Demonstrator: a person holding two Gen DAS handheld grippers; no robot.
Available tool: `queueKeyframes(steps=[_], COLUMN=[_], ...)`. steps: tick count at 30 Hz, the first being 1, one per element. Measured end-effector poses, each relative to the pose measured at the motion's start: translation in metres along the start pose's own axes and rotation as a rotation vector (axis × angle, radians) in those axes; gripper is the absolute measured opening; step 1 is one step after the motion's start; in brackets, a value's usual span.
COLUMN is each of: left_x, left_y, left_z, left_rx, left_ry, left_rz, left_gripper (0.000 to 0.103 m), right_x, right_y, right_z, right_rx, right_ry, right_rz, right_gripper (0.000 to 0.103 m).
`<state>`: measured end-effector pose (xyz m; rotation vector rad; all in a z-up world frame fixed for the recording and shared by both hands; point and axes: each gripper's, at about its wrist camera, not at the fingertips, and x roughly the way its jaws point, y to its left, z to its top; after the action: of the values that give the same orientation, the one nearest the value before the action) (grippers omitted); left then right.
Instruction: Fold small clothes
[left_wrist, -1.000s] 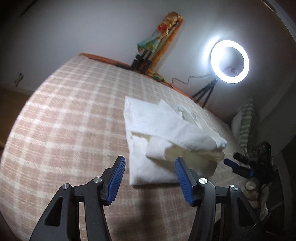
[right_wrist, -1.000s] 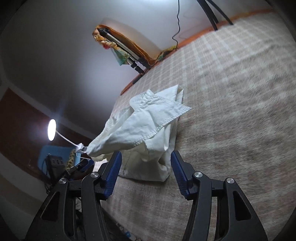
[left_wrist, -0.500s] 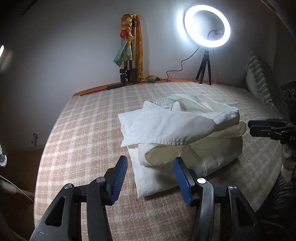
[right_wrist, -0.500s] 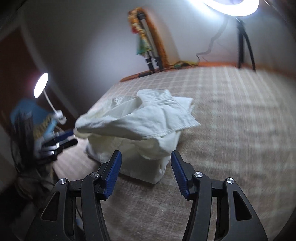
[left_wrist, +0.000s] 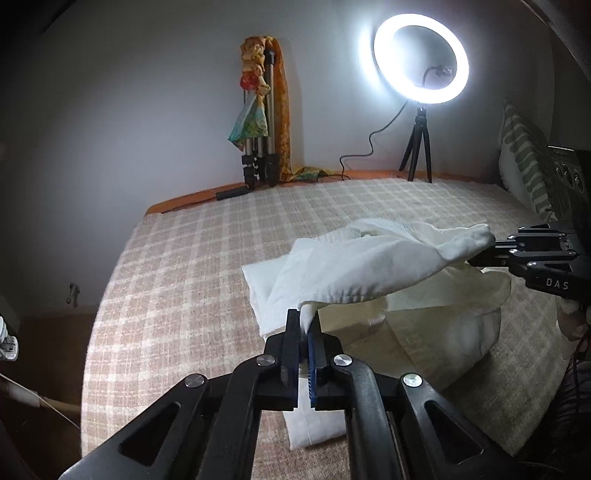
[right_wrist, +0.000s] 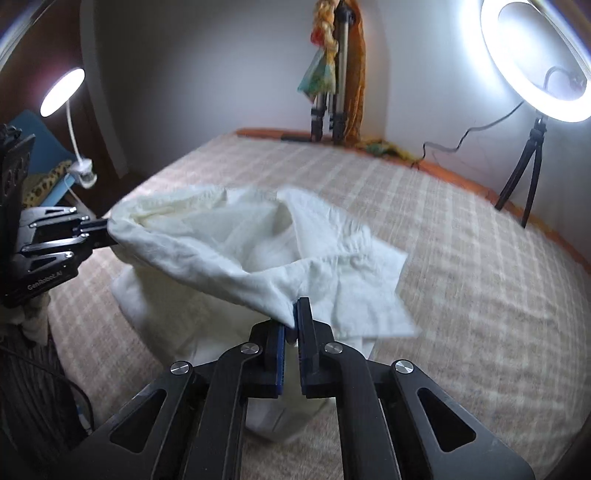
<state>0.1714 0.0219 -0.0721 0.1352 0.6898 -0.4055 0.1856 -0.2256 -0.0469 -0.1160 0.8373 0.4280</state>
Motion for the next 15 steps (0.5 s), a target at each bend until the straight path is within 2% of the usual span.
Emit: queueKeyframes(steps=[4,7,12,15], left_x=[-0.02,-0.021,-0.014,-0.027], left_y=[0.003,-0.002,-0.007,-0.001], left_z=[0.006,-0.01,-0.059,-0.074], left_rx=[0.063,0.141,0.209,0.216], left_ry=[-0.063,-0.036,0.097,0.123], left_rz=[0.019,0.019,0.0,0.002], left_gripper=[0.0,0.0,0.005,0.006], right_x=[-0.037,-0.054,-0.044,-0.032], right_y=[-0.001,0.014,0.051,0.064], right_z=[0.02,0.018,-0.026,-0.056], right_rx=[0.009,-0.077,-0.242,-0.295], right_ry=[-0.094,-0.117,-0.025,0.063], right_rz=[0.041,0.051,0.037,0.037], right_gripper=[0.003,0.003,0.003,0.006])
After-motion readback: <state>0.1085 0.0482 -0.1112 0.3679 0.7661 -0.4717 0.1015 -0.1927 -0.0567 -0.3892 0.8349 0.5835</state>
